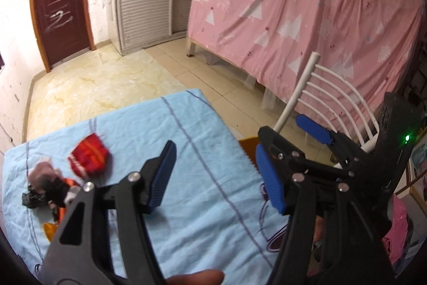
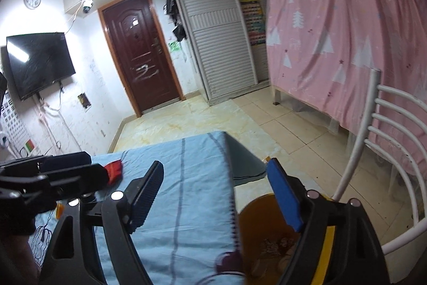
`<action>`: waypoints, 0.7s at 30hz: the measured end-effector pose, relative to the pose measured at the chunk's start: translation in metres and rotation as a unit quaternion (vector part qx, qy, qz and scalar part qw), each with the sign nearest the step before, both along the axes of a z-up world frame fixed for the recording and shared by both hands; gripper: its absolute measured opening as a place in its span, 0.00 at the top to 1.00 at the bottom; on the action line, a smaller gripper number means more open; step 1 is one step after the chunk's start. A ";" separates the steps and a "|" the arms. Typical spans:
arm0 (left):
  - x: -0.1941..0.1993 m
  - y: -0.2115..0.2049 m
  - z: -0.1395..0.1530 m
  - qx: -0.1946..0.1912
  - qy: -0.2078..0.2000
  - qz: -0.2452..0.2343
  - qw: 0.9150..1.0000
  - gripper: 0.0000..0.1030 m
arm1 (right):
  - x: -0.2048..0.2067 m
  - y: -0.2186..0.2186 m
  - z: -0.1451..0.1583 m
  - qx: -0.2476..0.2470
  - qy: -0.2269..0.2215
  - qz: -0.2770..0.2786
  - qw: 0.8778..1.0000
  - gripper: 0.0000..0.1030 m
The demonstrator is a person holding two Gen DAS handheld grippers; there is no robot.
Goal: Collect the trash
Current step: 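Move both open tools back over the bed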
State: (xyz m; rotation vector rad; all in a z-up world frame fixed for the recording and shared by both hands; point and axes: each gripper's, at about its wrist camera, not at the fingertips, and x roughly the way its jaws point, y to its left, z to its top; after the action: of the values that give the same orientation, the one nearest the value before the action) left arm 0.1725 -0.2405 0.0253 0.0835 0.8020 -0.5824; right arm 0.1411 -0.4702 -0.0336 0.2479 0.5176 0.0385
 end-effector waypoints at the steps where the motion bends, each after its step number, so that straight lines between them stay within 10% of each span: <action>1: 0.001 0.006 0.001 -0.002 0.000 0.005 1.000 0.42 | 0.002 0.006 0.001 -0.003 0.001 0.005 1.000 0.29; 21: 0.034 0.195 -0.002 -0.017 0.005 0.167 0.986 0.36 | 0.067 0.179 0.010 -0.063 0.031 0.145 0.987 0.26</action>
State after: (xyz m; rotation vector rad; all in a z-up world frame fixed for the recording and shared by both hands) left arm 0.2069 -0.0455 0.0228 -0.0852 0.7954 -0.2785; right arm 0.2083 -0.2917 -0.0234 0.0476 0.6118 0.2815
